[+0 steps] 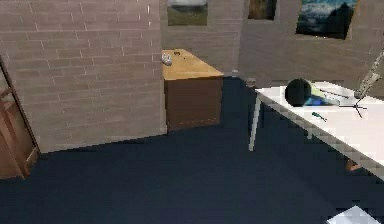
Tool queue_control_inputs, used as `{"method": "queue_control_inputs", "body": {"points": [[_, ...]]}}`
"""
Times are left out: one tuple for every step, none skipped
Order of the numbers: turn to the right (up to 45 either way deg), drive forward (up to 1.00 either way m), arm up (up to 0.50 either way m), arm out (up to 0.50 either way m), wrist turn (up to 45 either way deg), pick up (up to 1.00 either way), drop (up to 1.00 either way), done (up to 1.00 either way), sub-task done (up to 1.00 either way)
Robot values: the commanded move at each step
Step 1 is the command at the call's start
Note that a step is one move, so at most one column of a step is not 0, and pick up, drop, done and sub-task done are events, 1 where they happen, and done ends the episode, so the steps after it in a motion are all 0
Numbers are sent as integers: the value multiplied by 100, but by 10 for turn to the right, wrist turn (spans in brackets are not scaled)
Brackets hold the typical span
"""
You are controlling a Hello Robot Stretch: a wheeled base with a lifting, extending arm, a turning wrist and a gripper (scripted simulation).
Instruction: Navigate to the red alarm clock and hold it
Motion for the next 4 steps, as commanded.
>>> {"method": "queue_control_inputs", "body": {"points": [[0,100,0,0,0,0,0,0,0],[0,90,0,0,0,0,0,0,0],[390,0,0,0,0,0,0,0,0],[0,85,0,0,0,0,0,0,0]]}}
